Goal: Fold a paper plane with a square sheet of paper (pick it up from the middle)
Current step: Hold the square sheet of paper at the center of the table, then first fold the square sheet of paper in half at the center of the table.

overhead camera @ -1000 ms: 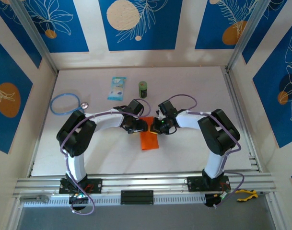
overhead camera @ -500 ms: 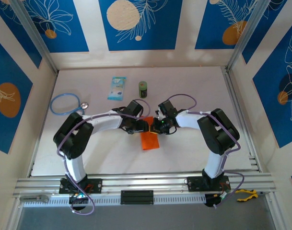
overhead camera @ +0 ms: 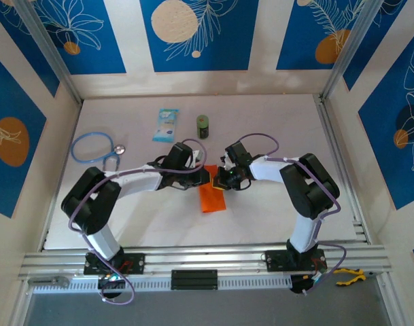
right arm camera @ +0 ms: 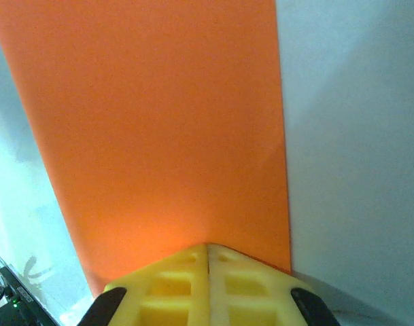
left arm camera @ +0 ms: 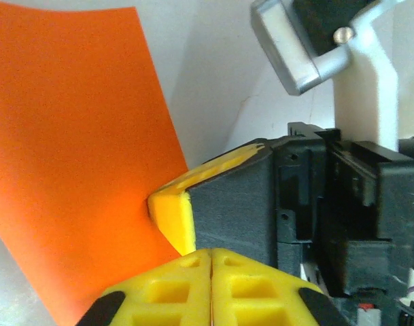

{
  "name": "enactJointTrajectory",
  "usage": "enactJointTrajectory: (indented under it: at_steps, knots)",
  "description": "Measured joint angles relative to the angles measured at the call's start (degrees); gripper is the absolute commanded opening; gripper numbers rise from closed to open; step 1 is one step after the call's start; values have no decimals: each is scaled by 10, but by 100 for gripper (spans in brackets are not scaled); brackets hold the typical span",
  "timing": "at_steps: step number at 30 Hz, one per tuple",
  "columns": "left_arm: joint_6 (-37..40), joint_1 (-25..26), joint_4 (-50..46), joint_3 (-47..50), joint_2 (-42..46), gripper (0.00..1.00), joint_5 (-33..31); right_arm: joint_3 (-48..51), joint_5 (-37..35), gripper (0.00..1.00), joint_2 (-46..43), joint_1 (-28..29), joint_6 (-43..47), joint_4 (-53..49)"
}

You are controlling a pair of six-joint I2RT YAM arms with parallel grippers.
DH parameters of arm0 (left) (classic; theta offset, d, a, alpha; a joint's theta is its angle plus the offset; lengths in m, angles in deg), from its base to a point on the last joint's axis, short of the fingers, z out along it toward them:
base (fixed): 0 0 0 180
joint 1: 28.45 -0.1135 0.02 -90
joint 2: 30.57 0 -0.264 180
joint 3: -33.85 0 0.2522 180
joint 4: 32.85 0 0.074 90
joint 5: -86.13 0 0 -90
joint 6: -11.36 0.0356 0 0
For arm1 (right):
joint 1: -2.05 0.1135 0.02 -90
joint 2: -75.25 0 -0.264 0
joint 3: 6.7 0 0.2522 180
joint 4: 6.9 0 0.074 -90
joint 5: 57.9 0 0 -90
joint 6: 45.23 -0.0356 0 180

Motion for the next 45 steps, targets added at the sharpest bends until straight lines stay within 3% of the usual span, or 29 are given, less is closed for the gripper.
enactJointTrajectory:
  at_steps: [3,23,29,45]
  knots:
    - [-5,-2,10,10,-13,0,6,0,0,0,0,0,0,0]
    - [-8,-15,46,65,-42,0,1,0,3,0,3,1,-7,1]
    - [-8,-16,18,64,-21,0,0,0,3,0,2,1,-9,1]
    - [-49,-16,37,76,-10,0,49,2,-5,0,0,4,-13,2]
